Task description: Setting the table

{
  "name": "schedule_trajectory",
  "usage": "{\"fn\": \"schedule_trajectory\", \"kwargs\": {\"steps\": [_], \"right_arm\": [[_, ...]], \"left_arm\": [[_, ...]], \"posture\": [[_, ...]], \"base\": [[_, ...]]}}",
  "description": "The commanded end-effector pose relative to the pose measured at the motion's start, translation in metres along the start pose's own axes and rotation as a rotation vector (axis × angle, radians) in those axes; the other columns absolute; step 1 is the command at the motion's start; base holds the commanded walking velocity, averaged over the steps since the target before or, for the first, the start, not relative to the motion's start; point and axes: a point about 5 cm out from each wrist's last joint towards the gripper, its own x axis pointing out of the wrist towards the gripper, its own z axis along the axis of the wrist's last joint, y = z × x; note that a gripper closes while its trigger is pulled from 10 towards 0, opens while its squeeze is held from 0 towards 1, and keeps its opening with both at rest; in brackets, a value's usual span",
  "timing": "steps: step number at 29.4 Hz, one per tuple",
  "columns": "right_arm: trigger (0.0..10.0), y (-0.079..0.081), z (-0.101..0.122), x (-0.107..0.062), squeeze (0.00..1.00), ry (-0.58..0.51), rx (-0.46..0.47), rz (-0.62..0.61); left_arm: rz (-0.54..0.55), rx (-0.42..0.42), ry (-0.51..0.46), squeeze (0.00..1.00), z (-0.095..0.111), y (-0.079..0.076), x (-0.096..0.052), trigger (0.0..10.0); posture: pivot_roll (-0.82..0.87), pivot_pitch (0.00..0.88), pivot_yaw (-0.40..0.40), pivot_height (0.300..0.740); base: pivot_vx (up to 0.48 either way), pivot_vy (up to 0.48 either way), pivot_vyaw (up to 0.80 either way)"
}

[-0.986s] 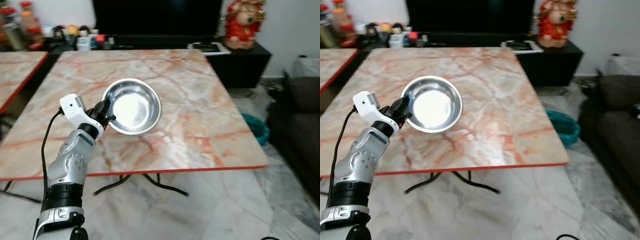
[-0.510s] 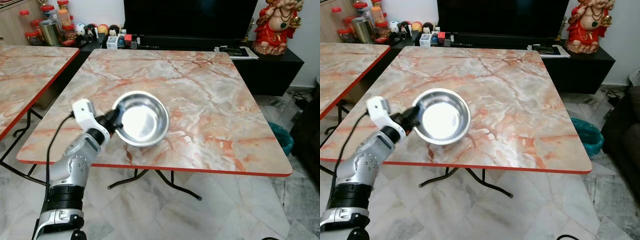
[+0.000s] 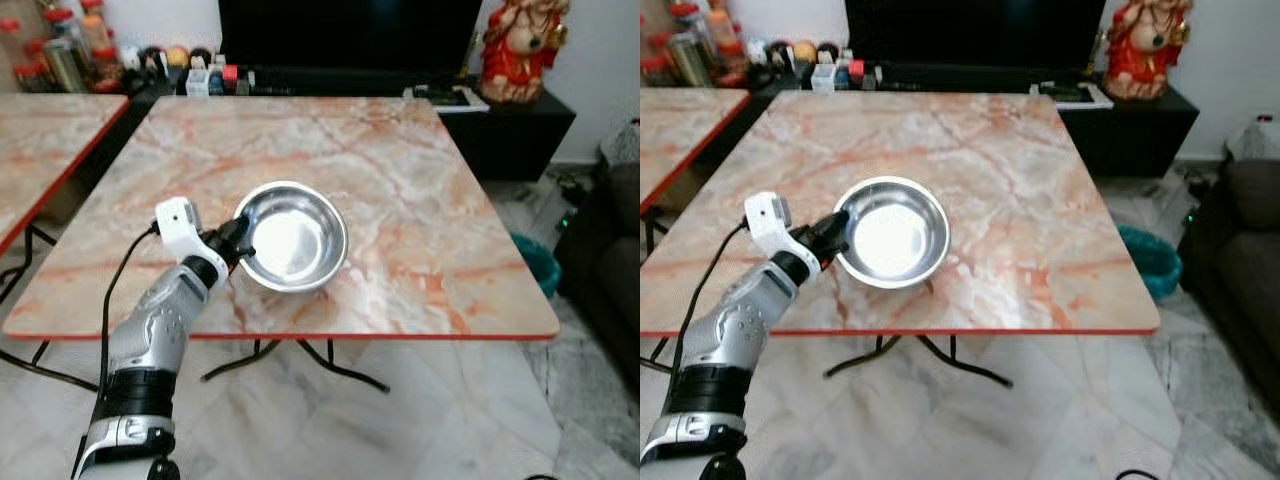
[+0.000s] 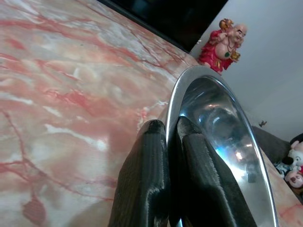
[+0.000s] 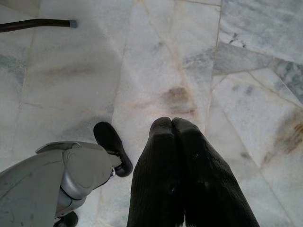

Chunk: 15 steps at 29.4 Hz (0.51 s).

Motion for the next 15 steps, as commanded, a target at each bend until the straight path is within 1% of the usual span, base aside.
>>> {"fn": "schedule_trajectory", "kwargs": {"steps": [1,3,6,7,10,12,15], "right_arm": [[10.0,-0.0025,-0.0007,-0.0007,0.0,0.0,0.0,-0.008],[10.0,-0.0012,-0.0009,-0.0004,0.0,0.004,-0.006,-0.004],[10.0,0.0006,-0.0017,-0.0001,0.0,0.007,0.002,-0.003],[10.0,0.0014,-0.0023,0.0,0.0,0.014,-0.004,-0.004],[10.0,0.0022,-0.0026,0.0001,0.0,0.013,0.015,0.002],[10.0,0.0015,-0.0018,-0.0002,0.0,-0.003,0.024,-0.005],[10.0,0.0012,-0.0025,-0.0004,0.0,0.002,0.013,-0.005]], "left_arm": [[0.008,0.03,-0.031,0.0,0.0079,0.0007,-0.0003,10.0],[0.011,0.035,-0.036,0.0,0.0089,0.0009,-0.0004,10.0],[0.013,0.036,-0.04,0.0,0.0099,0.0009,-0.0001,10.0],[0.013,0.037,-0.041,0.0,0.0102,0.0007,0.0002,10.0],[0.013,0.038,-0.043,0.0,0.0107,0.0006,0.0006,10.0],[0.012,0.037,-0.045,0.0,0.0112,0.0008,0.0006,10.0],[0.015,0.04,-0.048,0.0,0.012,0.0013,0.0006,10.0]], "posture": [[-0.04,0.093,-0.013,0.74],[-0.04,0.093,-0.012,0.74],[-0.04,0.092,-0.012,0.74],[-0.04,0.091,-0.012,0.74],[-0.04,0.092,-0.01,0.74],[-0.04,0.092,-0.01,0.74],[-0.04,0.093,-0.01,0.74]], "base": [[0.0,0.0,0.0],[0.0,0.0,0.0],[0.254,0.0,0.0],[0.255,0.0,-0.71],[0.259,0.0,-0.8],[0.259,0.0,-0.8],[0.265,0.0,0.0]]}}
